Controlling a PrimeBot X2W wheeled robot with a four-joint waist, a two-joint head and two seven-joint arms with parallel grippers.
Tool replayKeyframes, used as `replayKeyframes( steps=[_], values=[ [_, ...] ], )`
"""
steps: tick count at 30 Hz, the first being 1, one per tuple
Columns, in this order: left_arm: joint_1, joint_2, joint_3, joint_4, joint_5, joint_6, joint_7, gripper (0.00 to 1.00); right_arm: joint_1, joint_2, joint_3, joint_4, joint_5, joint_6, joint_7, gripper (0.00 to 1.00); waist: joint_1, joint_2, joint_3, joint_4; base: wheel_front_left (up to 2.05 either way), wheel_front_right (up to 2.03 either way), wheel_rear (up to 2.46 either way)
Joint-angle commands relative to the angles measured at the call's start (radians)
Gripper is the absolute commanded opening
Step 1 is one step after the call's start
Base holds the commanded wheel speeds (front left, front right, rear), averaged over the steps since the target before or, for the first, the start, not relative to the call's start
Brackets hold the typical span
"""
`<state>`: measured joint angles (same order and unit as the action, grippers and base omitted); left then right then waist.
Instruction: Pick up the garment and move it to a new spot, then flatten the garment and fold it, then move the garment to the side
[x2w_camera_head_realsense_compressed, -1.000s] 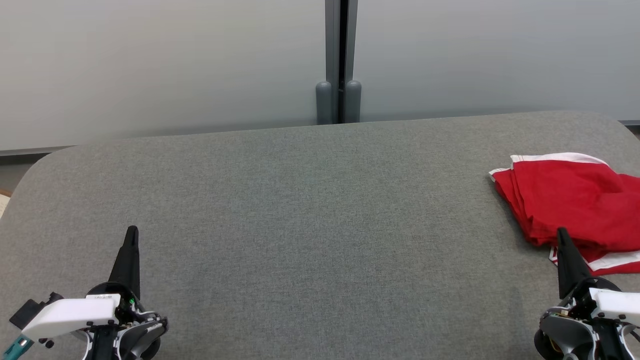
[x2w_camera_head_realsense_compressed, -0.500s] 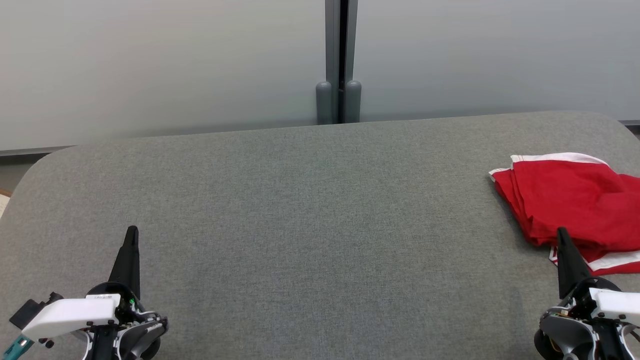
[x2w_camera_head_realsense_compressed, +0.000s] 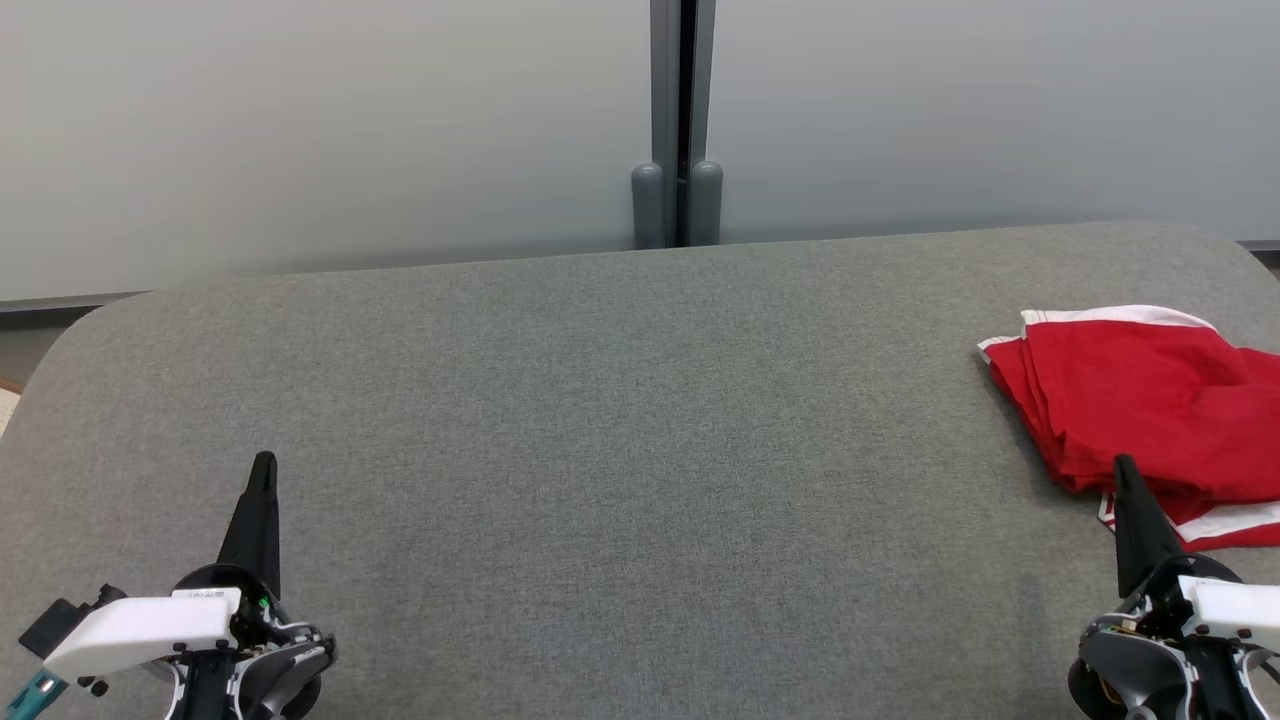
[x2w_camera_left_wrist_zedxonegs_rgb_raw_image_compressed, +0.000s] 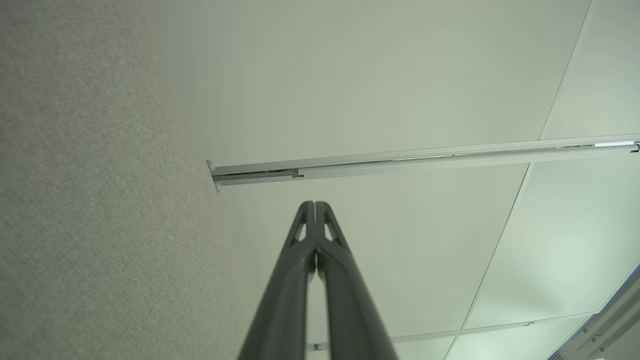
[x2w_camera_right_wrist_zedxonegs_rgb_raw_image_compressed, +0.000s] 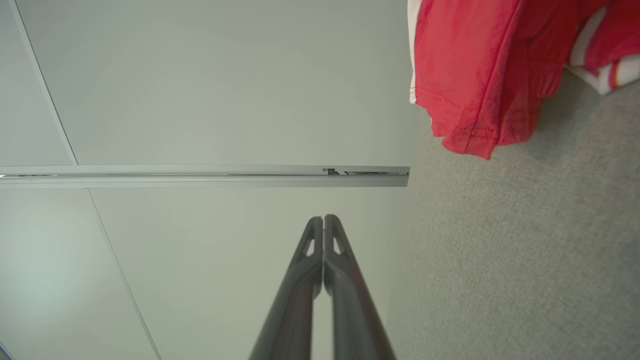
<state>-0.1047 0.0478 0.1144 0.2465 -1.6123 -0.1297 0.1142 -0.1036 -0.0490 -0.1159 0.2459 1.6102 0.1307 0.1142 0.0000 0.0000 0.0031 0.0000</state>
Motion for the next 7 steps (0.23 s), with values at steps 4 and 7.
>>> replayKeyframes(
  steps=[4, 7],
  values=[
    [-0.009, 0.002, 0.004, -0.003, -0.001, -0.005, 0.003, 0.00, -0.008, -0.001, 0.000, -0.004, 0.005, 0.000, 0.002, 0.00, 0.0000, 0.0000, 0.000, 0.000, 0.00, 0.00, 0.00],
    [-0.009, 0.002, 0.004, -0.003, -0.001, -0.005, 0.003, 0.00, -0.008, -0.001, 0.000, -0.004, 0.005, 0.000, 0.002, 0.00, 0.0000, 0.0000, 0.000, 0.000, 0.00, 0.00, 0.00]
  ],
)
